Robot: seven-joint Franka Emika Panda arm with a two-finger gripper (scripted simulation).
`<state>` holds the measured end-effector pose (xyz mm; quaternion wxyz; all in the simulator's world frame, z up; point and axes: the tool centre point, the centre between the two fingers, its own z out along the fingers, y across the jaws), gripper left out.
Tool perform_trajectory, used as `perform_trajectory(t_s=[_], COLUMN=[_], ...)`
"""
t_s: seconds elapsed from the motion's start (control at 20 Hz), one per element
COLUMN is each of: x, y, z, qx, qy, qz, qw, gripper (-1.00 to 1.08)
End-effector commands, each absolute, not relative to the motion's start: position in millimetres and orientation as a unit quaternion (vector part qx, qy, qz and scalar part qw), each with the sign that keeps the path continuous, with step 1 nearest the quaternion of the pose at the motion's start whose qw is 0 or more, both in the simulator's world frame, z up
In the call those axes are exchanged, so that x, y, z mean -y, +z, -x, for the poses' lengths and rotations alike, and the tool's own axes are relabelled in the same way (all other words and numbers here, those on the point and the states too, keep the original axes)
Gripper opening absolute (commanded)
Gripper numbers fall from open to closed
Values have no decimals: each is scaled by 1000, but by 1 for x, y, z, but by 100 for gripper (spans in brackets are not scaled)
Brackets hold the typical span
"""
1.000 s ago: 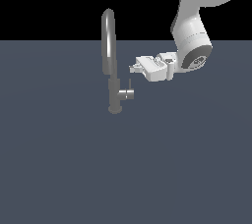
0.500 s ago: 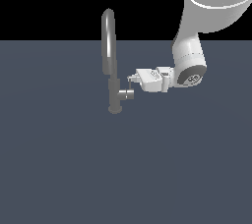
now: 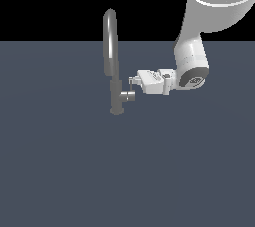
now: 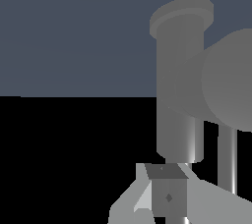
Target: Turn on the faucet by rotating a designated handle.
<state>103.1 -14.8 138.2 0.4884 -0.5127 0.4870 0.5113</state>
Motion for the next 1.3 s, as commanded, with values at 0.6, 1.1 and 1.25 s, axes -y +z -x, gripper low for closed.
perform_trajectory(t_s=[0.6, 1.1, 1.25], x=[16, 17, 17], y=[145, 145, 145], z=[-81, -55, -50], qx=[-489, -487, -487], qy=[510, 511, 511], qz=[512, 513, 513], qw=[489, 489, 489], gripper=[-100, -100, -100])
